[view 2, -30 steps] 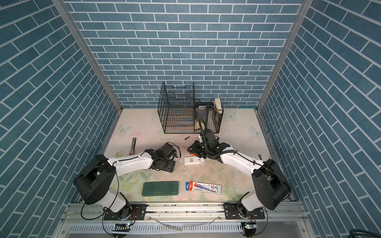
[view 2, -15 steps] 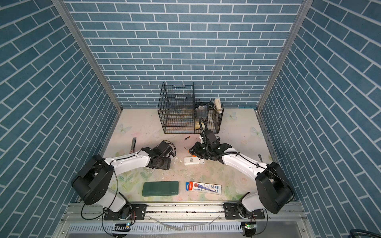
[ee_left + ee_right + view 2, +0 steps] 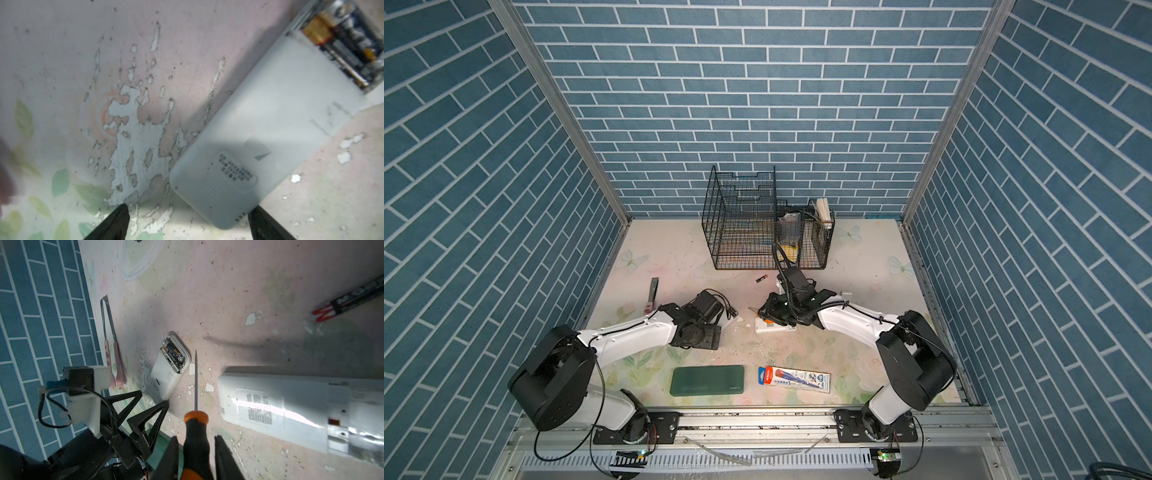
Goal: Unload the batteries from the remote control
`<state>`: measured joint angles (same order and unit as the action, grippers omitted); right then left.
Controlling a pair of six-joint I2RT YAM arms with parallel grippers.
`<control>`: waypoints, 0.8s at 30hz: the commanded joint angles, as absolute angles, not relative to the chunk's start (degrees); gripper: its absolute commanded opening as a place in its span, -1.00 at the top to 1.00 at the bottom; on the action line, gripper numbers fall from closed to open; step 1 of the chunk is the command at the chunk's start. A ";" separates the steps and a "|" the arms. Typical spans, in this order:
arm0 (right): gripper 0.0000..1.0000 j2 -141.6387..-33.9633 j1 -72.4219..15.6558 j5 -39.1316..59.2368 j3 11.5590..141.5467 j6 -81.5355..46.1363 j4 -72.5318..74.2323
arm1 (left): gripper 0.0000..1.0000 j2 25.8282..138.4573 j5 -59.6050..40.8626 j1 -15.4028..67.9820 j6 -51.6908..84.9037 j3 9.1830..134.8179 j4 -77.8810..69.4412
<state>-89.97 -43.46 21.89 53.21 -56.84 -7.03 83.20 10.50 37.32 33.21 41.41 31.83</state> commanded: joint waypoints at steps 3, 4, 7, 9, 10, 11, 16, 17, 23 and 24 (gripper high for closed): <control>1.00 -91.81 -45.33 22.41 58.71 -54.67 -6.50 | -0.80 81.27 12.28 35.26 36.64 38.44 30.65; 1.00 -92.18 -45.67 22.26 59.32 -54.47 -6.78 | -0.80 81.31 12.22 35.01 36.51 38.41 30.20; 1.00 -93.02 -46.38 21.82 61.45 -53.21 -8.97 | -0.79 82.26 11.88 33.85 35.78 38.81 29.63; 1.00 -93.07 -46.66 21.96 62.04 -52.76 -10.02 | -0.79 82.68 11.63 32.90 35.50 39.14 29.38; 1.00 -92.95 -46.71 21.97 62.18 -52.50 -10.68 | -0.79 82.94 11.35 32.08 35.47 39.17 29.08; 1.00 -92.90 -46.71 21.97 62.29 -52.16 -11.25 | -0.78 83.25 11.10 31.32 35.35 39.41 28.78; 1.00 -92.58 -46.65 23.00 63.41 -49.84 -14.77 | -0.77 86.26 10.30 27.72 33.00 42.81 27.91; 1.00 -92.62 -46.67 23.33 63.41 -49.75 -14.90 | -0.77 86.74 10.05 27.46 32.65 43.48 27.76; 1.00 -91.52 -46.58 24.56 62.60 -49.57 -15.81 | -0.73 84.62 5.89 27.42 33.00 44.03 26.19; 1.00 -91.25 -46.58 24.90 62.34 -49.73 -15.78 | -0.73 83.40 5.17 27.47 33.13 43.79 26.15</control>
